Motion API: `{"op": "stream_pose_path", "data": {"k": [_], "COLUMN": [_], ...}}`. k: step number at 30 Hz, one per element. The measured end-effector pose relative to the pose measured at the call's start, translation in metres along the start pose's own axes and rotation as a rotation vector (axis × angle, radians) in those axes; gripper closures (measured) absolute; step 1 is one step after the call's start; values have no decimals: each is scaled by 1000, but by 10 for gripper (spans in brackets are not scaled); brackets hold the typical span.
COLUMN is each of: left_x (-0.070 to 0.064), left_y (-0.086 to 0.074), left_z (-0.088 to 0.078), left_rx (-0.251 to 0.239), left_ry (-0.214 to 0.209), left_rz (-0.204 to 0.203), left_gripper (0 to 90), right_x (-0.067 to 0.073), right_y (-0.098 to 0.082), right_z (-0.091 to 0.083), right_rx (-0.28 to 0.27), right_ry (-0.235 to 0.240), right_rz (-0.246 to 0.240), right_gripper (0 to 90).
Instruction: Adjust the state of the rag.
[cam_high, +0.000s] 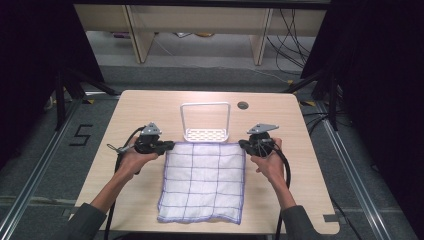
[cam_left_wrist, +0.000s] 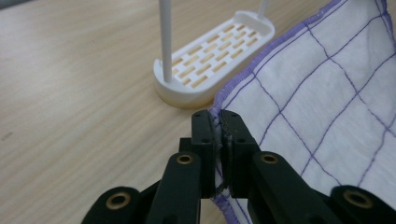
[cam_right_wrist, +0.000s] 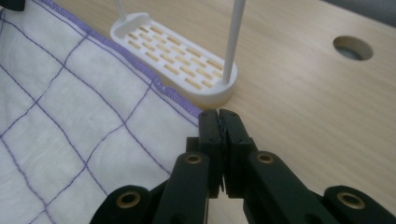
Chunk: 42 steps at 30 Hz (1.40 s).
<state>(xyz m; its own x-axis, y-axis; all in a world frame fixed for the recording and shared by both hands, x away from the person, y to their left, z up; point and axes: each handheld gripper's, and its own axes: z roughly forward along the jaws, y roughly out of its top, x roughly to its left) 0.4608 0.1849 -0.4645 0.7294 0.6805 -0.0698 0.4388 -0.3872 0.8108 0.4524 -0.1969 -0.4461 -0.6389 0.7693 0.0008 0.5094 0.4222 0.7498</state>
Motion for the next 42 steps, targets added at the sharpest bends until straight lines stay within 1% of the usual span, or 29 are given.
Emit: {"op": "stream_pose_path", "data": {"k": [1,2,3,5,6,7,8,11,12,13,16,17,19,21,22,24,26,28,30,31,32,34,35,36,37,38,39,41,42], "left_x": [1,3,2,6,6,5,5,-1,-6,-10,-24,-29,-36,-42,-45,-49,-55,-59,-65,-67,-69,-72,-73,-75,-77,-79,-80,-82,-83], "left_y": [3,5,6,10,12,13,12,10,8,6,-1,-4,-10,-17,-20,-28,-39,-47,-54,-57,-59,-64,-66,-69,-72,-75,-76,-79,-82], "left_z": [-3,-5,-6,-11,-13,-17,-19,-29,-33,-36,-47,-51,-57,-63,-65,-70,-74,-75,-74,-73,-72,-70,-70,-70,-70,-69,-70,-70,-70], "left_rx": [-14,-31,-55,-61,-82,-82,-99,-99,-99,-95,-105,-106,-100,-98,-92,-85,-79,-68,-53,-55,-43,-37,-36,-25,-21,-19,-13,5,2], "left_ry": [-3,-1,0,5,5,9,2,-8,-18,-17,-45,-49,-49,-64,-68,-76,-86,-99,-103,-101,-110,-112,-118,-123,-134,-134,-130,-138,-150], "left_rz": [-1,-1,-23,-11,-23,-26,-29,-15,-2,9,46,54,68,86,93,95,102,108,124,117,125,133,132,133,140,151,150,171,164], "left_gripper": [843,844,843,843,844,843,843,843,843,843,843,843,844,843,843,842,842,842,841,841,841,841,840,840,839,838,837,836,835], "right_x": [-1,-2,-1,-1,-2,0,1,7,10,13,21,24,28,32,35,40,47,53,61,63,65,67,68,67,68,70,70,72,73], "right_y": [3,8,12,21,24,28,30,28,26,22,10,6,-2,-9,-13,-20,-28,-35,-42,-46,-49,-56,-59,-61,-64,-68,-71,-75,-78], "right_z": [-1,-5,-7,-12,-13,-16,-17,-21,-23,-25,-34,-38,-45,-50,-53,-57,-63,-66,-69,-68,-68,-66,-66,-65,-65,-66,-64,-65,-65], "right_rx": [-10,0,4,7,0,0,-26,-35,-31,-46,-52,-52,-59,-63,-54,-57,-55,-61,-44,-42,-39,-34,-26,-30,-32,-9,-18,-8,-1], "right_ry": [-1,-3,-12,-20,-21,-23,-25,-18,-11,-19,2,9,19,27,41,58,68,74,81,86,81,94,101,100,106,120,115,124,126], "right_rz": [-8,-21,-24,-40,-55,-45,-61,-84,-101,-122,-136,-128,-134,-146,-134,-148,-134,-165,-163,-184,-178,-181,-162,-171,-166,-145,-168,-171,-169], "right_gripper": [891,892,892,892,892,892,892,892,892,892,892,892,893,892,892,892,892,892,892,892,892,892,892,892,892,891,891,891,891]}}
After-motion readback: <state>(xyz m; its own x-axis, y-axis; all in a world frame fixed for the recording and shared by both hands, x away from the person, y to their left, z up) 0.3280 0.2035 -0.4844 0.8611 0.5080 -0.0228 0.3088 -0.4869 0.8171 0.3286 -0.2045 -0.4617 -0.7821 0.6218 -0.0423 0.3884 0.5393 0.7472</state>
